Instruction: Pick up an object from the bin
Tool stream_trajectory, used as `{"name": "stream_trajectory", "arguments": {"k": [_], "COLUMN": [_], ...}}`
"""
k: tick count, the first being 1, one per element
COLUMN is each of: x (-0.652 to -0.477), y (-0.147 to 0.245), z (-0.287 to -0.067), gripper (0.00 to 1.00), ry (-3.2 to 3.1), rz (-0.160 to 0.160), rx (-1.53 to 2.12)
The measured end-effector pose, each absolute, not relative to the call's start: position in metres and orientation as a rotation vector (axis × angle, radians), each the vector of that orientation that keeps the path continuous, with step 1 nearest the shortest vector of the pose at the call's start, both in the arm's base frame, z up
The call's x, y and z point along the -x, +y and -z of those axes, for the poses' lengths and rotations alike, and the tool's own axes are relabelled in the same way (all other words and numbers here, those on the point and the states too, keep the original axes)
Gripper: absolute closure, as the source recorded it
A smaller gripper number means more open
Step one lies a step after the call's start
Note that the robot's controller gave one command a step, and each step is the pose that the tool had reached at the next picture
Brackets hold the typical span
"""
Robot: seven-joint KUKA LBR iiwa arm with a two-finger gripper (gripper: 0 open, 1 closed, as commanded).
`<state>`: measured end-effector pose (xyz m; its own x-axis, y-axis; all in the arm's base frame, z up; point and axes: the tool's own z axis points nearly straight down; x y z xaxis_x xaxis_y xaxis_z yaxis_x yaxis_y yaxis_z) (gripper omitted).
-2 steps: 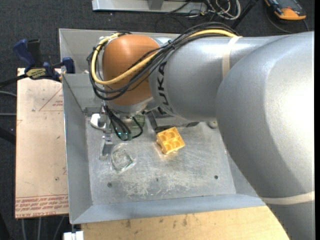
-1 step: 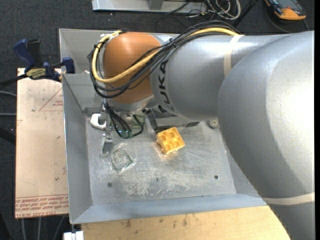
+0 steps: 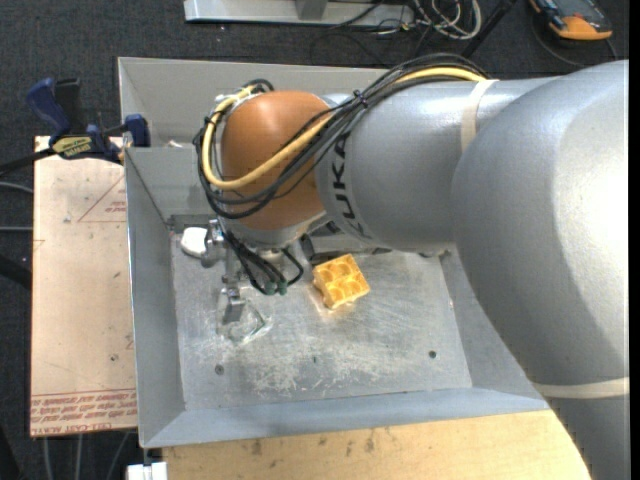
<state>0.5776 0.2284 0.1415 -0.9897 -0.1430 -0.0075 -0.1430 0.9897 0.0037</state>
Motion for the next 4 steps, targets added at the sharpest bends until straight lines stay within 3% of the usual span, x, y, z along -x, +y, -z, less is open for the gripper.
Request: {"name": "stream_trajectory", "arguments": {"k": [1, 2, 3, 4], "x": [-0.570, -0.561, -0.558, -0.550], "y": [0.209, 0.196, 0.184, 0.162], "z": [-0.105, -0.081, -0.077, -0.091], "gripper": [0.00, 0.00, 0.00, 0.00], "ry": [3.101, 3.131, 3.090, 3.043], "rz": [-0.001, -0.003, -0.005, -0.002], "rx": [0.496, 0.235, 0.554, 0.782]}}
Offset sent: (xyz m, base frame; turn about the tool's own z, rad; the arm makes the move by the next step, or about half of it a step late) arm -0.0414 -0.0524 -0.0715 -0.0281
